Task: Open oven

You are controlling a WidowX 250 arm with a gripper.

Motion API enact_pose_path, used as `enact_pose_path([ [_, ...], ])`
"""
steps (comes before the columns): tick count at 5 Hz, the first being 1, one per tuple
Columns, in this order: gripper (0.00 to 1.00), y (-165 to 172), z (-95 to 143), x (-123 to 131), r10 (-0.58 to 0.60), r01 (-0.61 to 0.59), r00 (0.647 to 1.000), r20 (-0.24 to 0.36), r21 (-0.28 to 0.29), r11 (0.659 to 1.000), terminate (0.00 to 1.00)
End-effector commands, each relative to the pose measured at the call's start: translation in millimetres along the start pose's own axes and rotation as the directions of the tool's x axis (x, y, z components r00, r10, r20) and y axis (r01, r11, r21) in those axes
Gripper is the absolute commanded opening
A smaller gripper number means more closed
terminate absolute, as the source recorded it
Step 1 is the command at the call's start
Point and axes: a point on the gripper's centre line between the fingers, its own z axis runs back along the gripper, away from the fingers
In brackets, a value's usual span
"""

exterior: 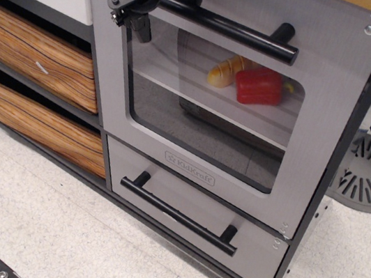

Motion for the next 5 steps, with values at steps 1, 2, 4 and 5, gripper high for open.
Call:
enact_pose_path([
  [1,1.0,13.9,30.0,3.9,-0.091,0.088,0.995,-0.045,-0.067,0.994,0.0],
  [2,1.0,8.7,45.8,5.7,-0.124,0.119,0.991,-0.039,-0.119,0.986,0.0],
  [4,1.0,12.7,78.2,-2.6,-0.225,0.211,0.968,-0.109,-0.129,0.969,0.0],
  [5,1.0,42.8,64.9,-4.9,-0.396,0.396,0.914,-0.091,-0.019,0.918,0.0],
])
